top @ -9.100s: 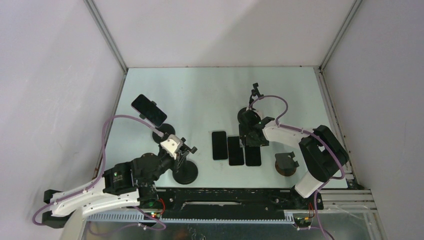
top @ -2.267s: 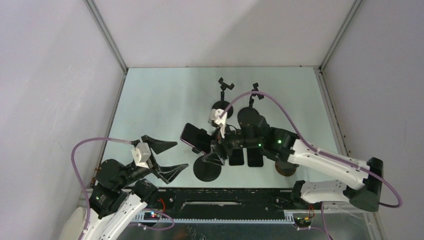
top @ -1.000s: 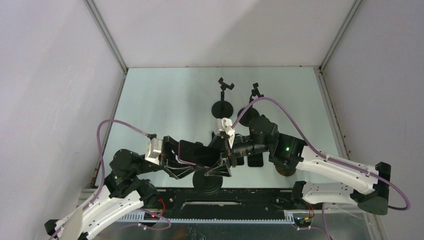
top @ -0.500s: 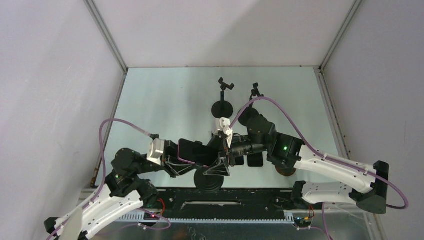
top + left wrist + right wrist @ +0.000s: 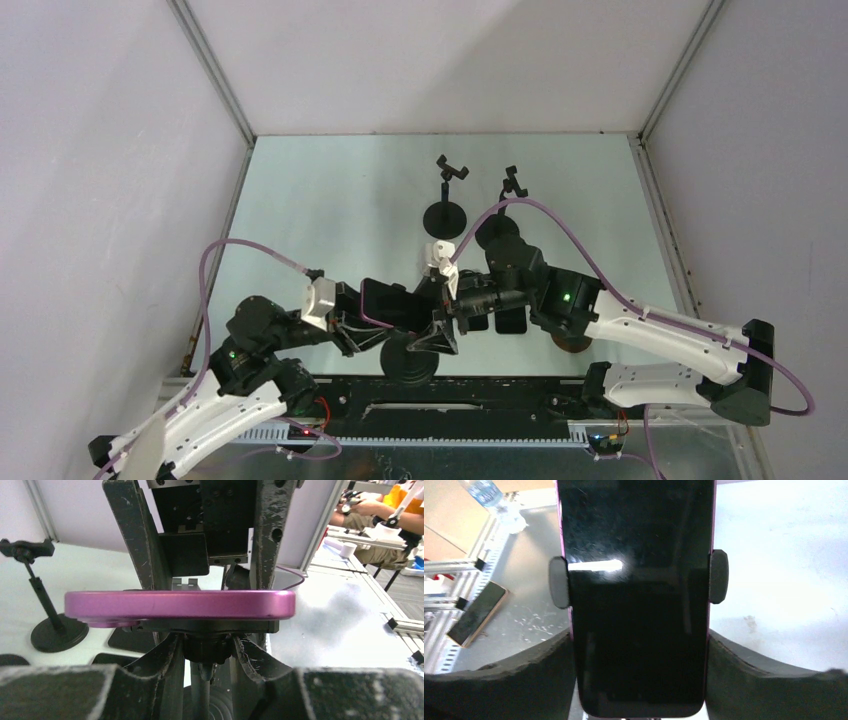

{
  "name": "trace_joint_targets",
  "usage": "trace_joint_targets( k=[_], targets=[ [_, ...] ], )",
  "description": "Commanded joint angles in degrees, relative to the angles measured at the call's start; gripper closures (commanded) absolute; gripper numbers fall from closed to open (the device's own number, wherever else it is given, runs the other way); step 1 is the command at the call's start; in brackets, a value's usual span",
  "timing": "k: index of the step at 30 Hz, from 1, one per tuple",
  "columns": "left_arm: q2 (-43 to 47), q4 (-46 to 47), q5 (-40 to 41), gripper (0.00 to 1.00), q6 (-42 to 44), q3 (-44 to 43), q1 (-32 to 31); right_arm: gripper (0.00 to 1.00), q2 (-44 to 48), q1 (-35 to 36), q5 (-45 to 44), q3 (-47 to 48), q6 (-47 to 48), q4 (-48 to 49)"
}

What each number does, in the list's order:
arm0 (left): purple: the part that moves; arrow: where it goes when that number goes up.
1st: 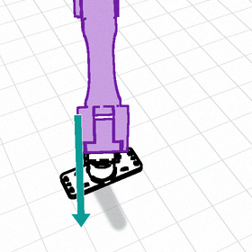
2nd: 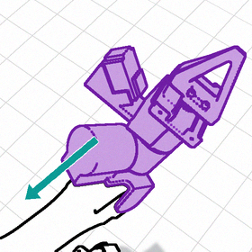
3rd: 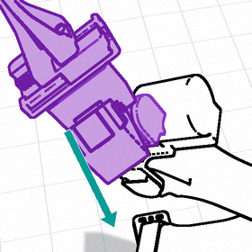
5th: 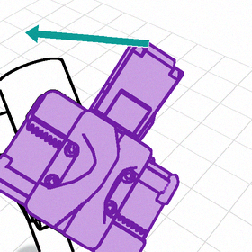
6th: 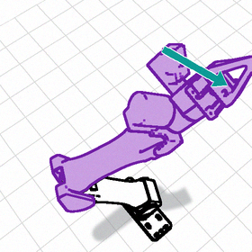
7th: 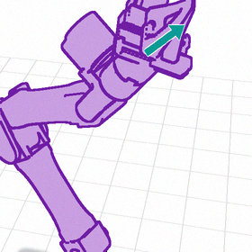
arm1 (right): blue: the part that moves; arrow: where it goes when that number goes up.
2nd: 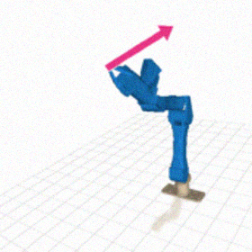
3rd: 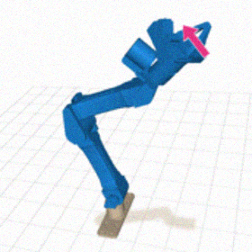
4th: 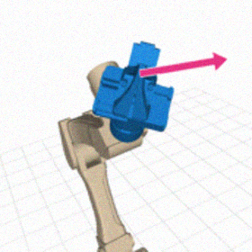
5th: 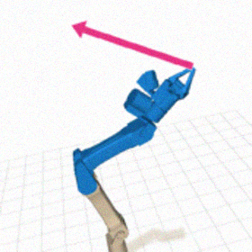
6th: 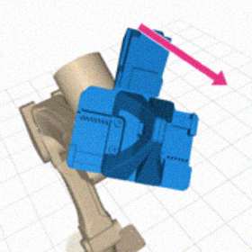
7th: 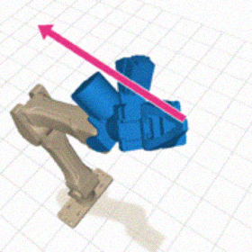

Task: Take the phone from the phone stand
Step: Pick up the phone stand with the phone at the center of the board.

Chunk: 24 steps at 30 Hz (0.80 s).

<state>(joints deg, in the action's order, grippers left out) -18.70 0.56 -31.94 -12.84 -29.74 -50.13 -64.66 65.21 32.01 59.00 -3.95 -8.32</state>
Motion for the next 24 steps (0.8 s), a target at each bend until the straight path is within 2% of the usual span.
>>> trace_joint_targets(
  k=[1,5,10,15,20,24],
  targets=[
    [-0.1,-5.4,7.7,1.0,5.0,-4.2,-0.2,0.12,2.9,0.8,-6.5,1.9,3.6,-1.5],
    [-1.5,-14.1,13.9,1.0,9.2,-6.7,-0.2,0.05,5.0,0.7,-11.9,1.9,7.5,-4.2],
    [-4.5,-21.7,18.0,1.0,12.5,-10.1,-0.3,0.03,6.4,0.8,-10.9,1.9,11.9,-6.5],
    [-4.8,-23.1,17.2,1.0,15.1,-10.1,-0.6,0.02,6.4,0.7,-10.2,1.9,14.6,-6.9],
    [-6.0,-24.7,12.8,1.0,17.5,-10.6,-1.5,0.01,4.7,0.2,-7.9,1.9,17.5,-5.1],
    [-6.8,-24.8,11.8,1.0,18.7,-10.6,-3.6,0.01,1.8,-1.7,0.0,1.9,18.3,-3.0]
  ],
)
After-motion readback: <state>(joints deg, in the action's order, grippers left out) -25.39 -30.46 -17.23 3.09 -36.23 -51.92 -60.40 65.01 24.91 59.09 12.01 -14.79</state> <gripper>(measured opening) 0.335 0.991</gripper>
